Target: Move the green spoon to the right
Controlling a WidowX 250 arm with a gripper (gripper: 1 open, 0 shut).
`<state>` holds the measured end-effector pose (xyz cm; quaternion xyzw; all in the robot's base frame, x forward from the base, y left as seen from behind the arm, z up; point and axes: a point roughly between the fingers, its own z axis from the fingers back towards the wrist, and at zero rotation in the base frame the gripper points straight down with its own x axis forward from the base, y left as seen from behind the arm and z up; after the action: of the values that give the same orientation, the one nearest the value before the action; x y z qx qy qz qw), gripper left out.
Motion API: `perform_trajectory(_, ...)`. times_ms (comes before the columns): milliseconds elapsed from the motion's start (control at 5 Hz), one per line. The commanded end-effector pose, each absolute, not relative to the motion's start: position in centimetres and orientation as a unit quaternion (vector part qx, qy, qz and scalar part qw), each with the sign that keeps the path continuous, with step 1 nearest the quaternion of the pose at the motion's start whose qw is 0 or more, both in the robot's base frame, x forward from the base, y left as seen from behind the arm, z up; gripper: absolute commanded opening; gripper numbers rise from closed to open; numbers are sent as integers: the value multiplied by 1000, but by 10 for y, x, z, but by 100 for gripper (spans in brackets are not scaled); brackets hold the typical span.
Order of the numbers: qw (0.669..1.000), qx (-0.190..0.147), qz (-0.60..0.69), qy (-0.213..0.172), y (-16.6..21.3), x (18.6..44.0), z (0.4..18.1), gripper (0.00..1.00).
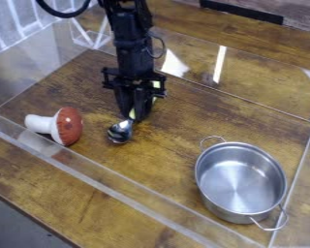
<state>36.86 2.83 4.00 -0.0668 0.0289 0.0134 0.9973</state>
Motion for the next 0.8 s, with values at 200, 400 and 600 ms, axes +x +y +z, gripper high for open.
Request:
perform_trajectory(200, 997, -67, -12, -31, 29, 382, 96, 0)
perform_trajectory(400, 995, -74, -60, -34, 18, 371, 103, 0)
perform_trajectory(600, 991, -78, -99, -33, 6, 352, 104, 0)
